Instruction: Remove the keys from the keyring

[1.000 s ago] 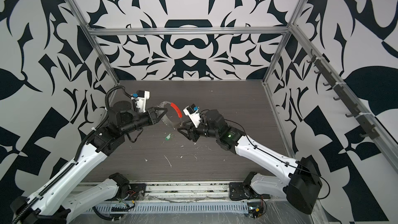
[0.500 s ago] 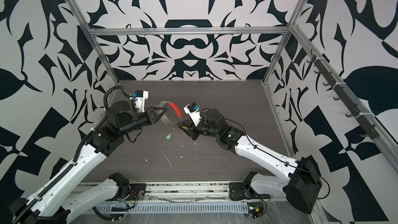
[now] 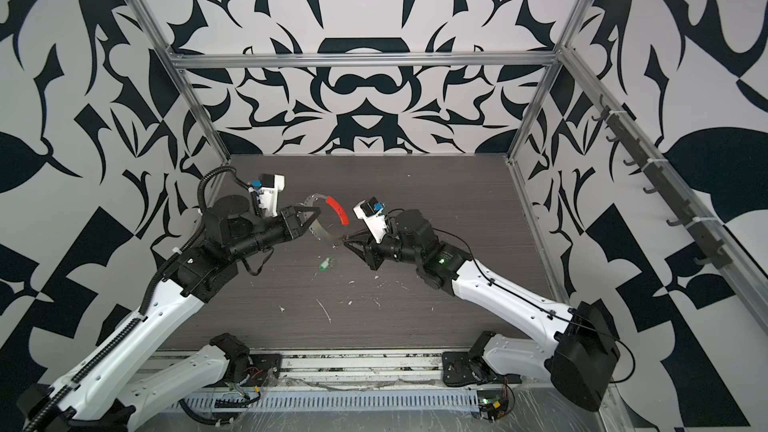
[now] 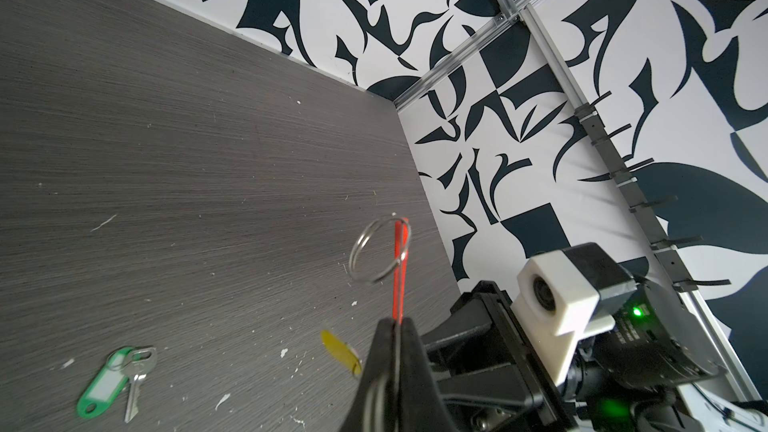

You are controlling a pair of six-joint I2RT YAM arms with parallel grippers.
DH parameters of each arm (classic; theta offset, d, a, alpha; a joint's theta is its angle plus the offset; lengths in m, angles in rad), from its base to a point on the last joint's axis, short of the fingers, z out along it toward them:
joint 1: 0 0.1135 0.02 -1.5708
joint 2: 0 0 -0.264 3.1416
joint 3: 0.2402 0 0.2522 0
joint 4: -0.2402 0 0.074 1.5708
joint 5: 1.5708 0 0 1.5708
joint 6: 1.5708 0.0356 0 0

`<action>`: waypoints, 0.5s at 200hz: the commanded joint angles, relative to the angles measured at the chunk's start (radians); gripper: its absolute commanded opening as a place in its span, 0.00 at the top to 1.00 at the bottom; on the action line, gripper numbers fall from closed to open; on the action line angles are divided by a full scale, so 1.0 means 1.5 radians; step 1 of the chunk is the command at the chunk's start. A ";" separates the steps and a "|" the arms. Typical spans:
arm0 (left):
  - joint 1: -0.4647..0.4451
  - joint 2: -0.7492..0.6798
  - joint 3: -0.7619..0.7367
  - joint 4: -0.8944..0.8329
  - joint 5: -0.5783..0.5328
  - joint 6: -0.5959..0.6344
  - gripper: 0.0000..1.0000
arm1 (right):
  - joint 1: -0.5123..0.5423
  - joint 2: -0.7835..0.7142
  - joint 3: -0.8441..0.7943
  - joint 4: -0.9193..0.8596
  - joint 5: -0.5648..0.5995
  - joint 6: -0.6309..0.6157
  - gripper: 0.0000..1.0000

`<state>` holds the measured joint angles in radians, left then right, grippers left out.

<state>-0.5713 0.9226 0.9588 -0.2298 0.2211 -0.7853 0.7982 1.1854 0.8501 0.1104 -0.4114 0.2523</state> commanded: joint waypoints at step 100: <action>0.000 -0.023 0.001 0.022 0.008 -0.013 1.00 | 0.006 0.016 0.022 0.020 -0.018 0.005 0.77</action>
<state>-0.5690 0.9154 0.9588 -0.2283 0.2108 -0.7891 0.8001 1.1999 0.8501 0.1215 -0.4301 0.2604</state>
